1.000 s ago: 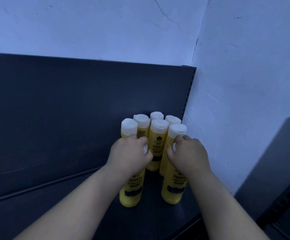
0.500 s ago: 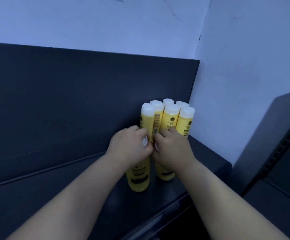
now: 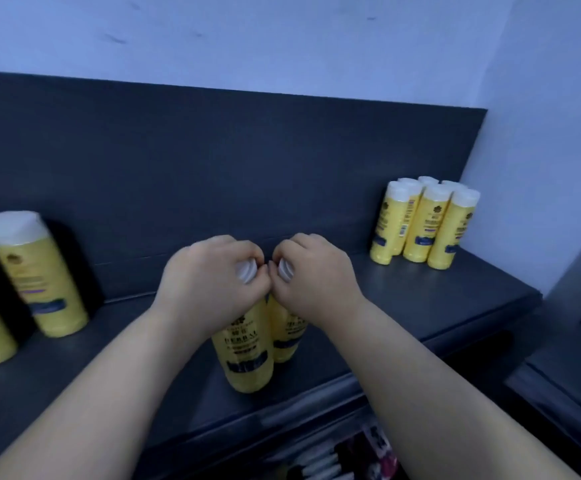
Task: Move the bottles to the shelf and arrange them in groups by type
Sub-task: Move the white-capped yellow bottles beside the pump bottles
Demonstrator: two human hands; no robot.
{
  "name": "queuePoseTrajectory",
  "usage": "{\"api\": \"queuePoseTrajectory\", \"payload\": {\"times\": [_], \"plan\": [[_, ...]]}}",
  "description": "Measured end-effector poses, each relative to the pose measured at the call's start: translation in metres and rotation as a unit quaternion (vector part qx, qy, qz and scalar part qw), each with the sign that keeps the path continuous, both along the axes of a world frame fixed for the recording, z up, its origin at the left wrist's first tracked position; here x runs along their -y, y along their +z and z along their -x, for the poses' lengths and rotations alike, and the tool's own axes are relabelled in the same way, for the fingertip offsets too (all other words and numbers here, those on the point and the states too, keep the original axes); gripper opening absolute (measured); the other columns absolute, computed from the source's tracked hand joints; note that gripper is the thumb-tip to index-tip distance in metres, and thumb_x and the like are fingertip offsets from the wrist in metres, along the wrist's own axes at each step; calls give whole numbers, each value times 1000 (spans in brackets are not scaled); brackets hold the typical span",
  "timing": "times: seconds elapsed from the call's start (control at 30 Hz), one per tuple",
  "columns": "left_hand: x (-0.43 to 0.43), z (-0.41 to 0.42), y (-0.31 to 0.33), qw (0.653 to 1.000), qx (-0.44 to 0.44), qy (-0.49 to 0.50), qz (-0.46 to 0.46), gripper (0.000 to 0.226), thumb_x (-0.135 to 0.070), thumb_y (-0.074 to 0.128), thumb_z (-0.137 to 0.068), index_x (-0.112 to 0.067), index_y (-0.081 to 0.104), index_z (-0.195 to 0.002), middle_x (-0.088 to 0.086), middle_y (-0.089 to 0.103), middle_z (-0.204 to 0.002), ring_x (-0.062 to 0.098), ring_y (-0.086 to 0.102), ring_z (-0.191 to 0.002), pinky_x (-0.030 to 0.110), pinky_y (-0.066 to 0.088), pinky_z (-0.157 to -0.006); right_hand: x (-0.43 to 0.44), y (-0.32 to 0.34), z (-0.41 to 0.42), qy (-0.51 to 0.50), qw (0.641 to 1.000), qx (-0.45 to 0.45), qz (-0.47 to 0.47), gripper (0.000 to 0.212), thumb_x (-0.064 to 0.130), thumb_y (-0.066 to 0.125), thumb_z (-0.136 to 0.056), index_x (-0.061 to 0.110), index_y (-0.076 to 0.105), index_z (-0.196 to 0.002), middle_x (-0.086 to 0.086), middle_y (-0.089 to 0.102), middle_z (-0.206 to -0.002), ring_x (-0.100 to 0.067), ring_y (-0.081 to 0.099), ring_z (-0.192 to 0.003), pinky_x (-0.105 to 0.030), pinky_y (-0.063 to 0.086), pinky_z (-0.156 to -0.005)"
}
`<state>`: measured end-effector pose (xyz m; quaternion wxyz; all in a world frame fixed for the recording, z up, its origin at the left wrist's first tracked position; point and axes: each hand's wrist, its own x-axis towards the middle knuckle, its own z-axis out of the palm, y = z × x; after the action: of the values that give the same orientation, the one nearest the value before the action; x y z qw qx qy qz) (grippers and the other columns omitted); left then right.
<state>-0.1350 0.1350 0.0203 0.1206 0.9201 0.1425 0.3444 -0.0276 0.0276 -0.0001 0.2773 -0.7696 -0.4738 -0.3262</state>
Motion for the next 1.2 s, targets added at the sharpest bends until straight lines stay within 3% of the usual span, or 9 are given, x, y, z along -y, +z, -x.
{"api": "queuePoseTrajectory", "payload": {"times": [0.1,0.27,0.47,0.6,0.77,0.9,1.07,1.2], "plan": [[-20,34,-5,998,-38,53,-3,17,-45,55,-76,-34,68,-78,-11,58,-75,14,58,-71,26,44,-60,-29,-8,26,36,999,-4,-1,28,35,47,-76,16,66,-68,3,61,-65,-18,58,-60,-26,44,-44],[-57,67,-13,993,-27,110,-41,18,-44,55,-66,-33,69,-68,-8,63,-66,18,63,-55,25,47,-43,-75,-14,49,96,995,-31,-14,27,35,48,-75,17,65,-66,5,61,-63,-17,57,-59,-23,43,-46],[-93,77,-14,974,-60,217,-38,23,-44,54,-71,-34,72,-81,-7,63,-72,18,62,-60,15,27,-44,-136,-18,50,139,990,-30,5,28,32,42,-73,13,59,-60,0,54,-56,-22,52,-53,-26,39,-44],[-114,70,-18,965,-49,254,-46,28,-44,53,-73,-34,74,-88,-6,66,-75,17,64,-62,17,32,-44,-164,-21,39,181,982,-52,-33,24,29,49,-73,13,61,-60,1,55,-56,-21,50,-54,-24,38,-48],[-134,63,-21,959,-29,282,-20,38,-48,41,-71,-35,74,-86,-7,67,-73,15,65,-60,25,48,-43,-192,-23,31,213,974,-58,-57,23,29,51,-73,14,65,-64,2,60,-60,-21,51,-56,-23,39,-50],[-155,78,-19,961,-9,275,-15,37,-47,42,-72,-35,74,-86,-9,69,-76,12,65,-64,20,46,-47,-221,-24,39,241,966,-57,-71,22,27,53,-72,12,66,-64,0,62,-61,-24,52,-56,-26,43,-50],[-186,105,-26,966,-12,246,-75,32,-42,49,-75,-30,75,-88,-7,66,-72,18,62,-59,17,37,-54,-259,-24,61,242,966,-54,-75,19,24,53,-71,12,64,-60,0,59,-58,-23,49,-55,-24,41,-52],[-220,122,-29,975,-13,203,-90,35,-42,48,-75,-26,75,-91,-3,67,-76,22,64,-63,22,44,-56,-290,-31,69,202,977,-27,-58,28,18,45,-80,8,58,-57,-4,56,-57,-25,47,-54,-27,34,-55]]}}
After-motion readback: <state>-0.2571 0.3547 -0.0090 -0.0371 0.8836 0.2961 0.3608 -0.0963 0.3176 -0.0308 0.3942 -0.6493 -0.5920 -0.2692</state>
